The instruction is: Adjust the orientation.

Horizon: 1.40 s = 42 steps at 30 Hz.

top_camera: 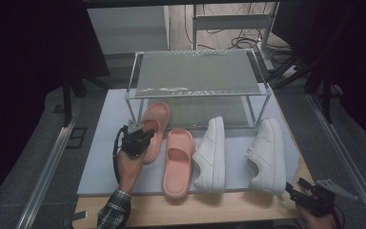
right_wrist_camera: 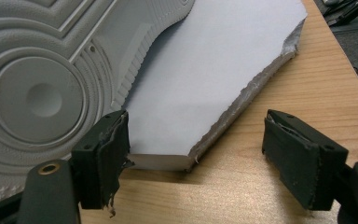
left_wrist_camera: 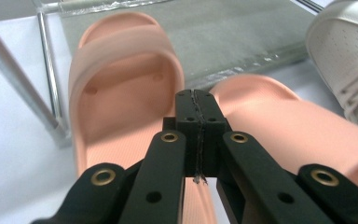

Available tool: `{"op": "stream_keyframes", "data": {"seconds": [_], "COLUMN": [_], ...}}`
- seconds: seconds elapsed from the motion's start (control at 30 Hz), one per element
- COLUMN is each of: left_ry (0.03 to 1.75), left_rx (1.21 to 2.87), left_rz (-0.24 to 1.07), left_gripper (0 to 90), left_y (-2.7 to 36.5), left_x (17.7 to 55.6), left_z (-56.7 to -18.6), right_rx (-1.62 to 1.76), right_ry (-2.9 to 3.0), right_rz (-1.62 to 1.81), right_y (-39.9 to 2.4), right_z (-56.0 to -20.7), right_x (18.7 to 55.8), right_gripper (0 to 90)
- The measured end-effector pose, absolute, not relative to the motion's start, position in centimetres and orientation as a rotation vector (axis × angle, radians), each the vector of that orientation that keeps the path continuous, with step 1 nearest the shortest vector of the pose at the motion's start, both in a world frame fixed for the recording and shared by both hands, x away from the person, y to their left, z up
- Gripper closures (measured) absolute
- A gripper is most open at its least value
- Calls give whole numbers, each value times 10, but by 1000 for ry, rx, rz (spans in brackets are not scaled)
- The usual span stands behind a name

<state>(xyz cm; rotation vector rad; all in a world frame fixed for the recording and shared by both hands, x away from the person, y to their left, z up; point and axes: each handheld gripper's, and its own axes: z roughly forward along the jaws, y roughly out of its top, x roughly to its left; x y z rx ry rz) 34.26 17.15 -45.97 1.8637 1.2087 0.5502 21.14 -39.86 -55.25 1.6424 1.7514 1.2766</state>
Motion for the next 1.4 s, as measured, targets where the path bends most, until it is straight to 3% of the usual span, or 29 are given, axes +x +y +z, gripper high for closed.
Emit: {"op": "stream_keyframes", "data": {"seconds": [0.73, 1.4], "left_ry": [1222, 1285], "left_rx": [1887, 1950], "left_rz": [496, 518], "left_gripper": [898, 897], "left_y": [209, 212], "left_x": [276, 279], "left_z": [-495, -517], "right_rx": [1644, 1646], "right_ry": [1749, 1748], "right_rz": [1278, 1278], "right_y": [-398, -398], "right_z": [-553, -552], "right_x": [211, 211], "right_gripper": [234, 234]}}
